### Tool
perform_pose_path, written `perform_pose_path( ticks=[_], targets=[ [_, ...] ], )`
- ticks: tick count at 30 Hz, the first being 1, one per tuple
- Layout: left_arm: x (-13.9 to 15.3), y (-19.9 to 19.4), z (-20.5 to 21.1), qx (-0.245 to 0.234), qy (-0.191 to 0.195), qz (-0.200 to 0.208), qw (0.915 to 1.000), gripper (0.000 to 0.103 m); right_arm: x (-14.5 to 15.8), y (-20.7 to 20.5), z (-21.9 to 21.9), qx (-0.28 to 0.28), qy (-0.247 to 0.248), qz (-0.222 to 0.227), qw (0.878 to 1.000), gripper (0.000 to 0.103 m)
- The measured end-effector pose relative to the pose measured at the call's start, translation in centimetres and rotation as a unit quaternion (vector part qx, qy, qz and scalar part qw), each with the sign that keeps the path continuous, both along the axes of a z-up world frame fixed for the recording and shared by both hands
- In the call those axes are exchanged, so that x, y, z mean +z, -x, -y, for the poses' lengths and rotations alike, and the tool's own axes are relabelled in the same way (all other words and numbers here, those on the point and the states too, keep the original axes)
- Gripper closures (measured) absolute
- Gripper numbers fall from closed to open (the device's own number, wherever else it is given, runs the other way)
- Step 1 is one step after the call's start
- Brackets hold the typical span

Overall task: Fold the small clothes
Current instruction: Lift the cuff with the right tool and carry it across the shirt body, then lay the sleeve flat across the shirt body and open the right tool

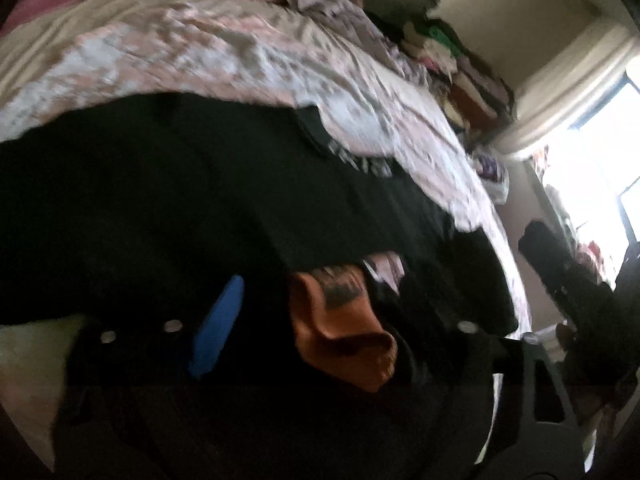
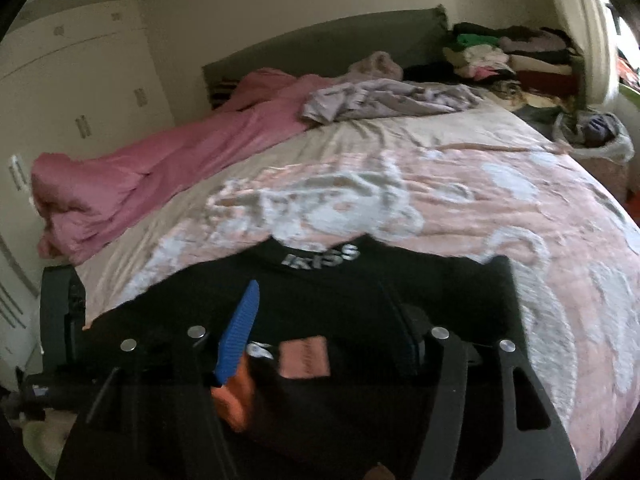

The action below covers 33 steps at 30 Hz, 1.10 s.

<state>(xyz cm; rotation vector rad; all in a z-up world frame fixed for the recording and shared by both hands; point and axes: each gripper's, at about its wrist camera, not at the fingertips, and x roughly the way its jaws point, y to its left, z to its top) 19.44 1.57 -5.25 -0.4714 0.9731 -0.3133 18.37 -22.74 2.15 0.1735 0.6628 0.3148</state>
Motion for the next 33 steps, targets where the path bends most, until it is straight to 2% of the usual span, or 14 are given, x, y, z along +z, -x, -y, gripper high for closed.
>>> perform_pose_path(
  ticks=[3, 6, 8, 10, 11, 13, 16, 18, 21, 27, 29, 30, 31, 33],
  targets=[
    [-1.0, -0.4, 1.5, 0.001, -0.018, -0.020, 0.9996, 0.034, -0.5, 0.5, 1.4, -0.016, 0.002, 0.001, 1.000, 0.042],
    [-1.3, -1.0, 2.4, 0.011, -0.038, -0.019, 0.9990, 0.034, -0.6, 0.8, 2.3, -0.022, 0.004, 0.007, 1.000, 0.042],
    [-1.0, -0.9, 3.0, 0.017, -0.055, -0.003, 0.9983, 0.057, -0.8, 0.9, 2.9, -0.026, -0.001, 0.007, 1.000, 0.042],
    [-0.5, -1.1, 3.2, 0.012, -0.060, 0.012, 0.9981, 0.098, -1.0, 1.0, 3.7, -0.030, -0.007, 0.006, 1.000, 0.042],
    [-0.3, -1.4, 3.2, 0.000, -0.049, 0.017, 0.9987, 0.097, -1.0, 1.0, 4.0, -0.032, -0.007, 0.006, 0.999, 0.042],
    [0.7, -2.0, 3.4, -0.010, -0.065, 0.033, 0.9973, 0.098, -1.1, 1.1, 4.9, -0.038, -0.011, 0.006, 0.999, 0.042],
    [3.7, -2.4, 2.6, -0.007, -0.079, 0.079, 0.9937, 0.098, -1.1, 1.2, 6.4, -0.055, -0.018, 0.007, 0.998, 0.042],
    [5.2, -2.7, 1.6, 0.001, -0.087, 0.094, 0.9917, 0.098, -1.0, 1.2, 7.4, -0.067, -0.022, 0.008, 0.997, 0.042],
    [6.1, -3.1, -0.2, 0.013, -0.099, 0.096, 0.9904, 0.098, -0.9, 1.2, 8.4, -0.084, -0.019, 0.011, 0.996, 0.042],
    [5.5, -3.6, -2.1, 0.024, -0.118, 0.085, 0.9891, 0.097, -1.2, 1.1, 8.6, -0.090, -0.009, 0.005, 0.996, 0.042],
    [5.1, -3.5, -2.5, 0.029, -0.132, 0.079, 0.9877, 0.091, -1.4, 1.0, 8.1, -0.086, 0.003, 0.002, 0.996, 0.042],
    [5.1, -3.4, -2.8, 0.038, -0.138, 0.080, 0.9865, 0.081, -1.5, 1.0, 7.7, -0.081, 0.011, 0.000, 0.997, 0.042],
    [5.1, -3.2, -3.1, 0.043, -0.143, 0.082, 0.9854, 0.075, -1.7, 0.9, 7.4, -0.076, 0.017, -0.001, 0.997, 0.042],
    [5.2, -2.6, -3.7, 0.053, -0.147, 0.086, 0.9840, 0.075, -2.0, 0.8, 6.5, -0.063, 0.028, -0.005, 0.998, 0.042]
  ],
)
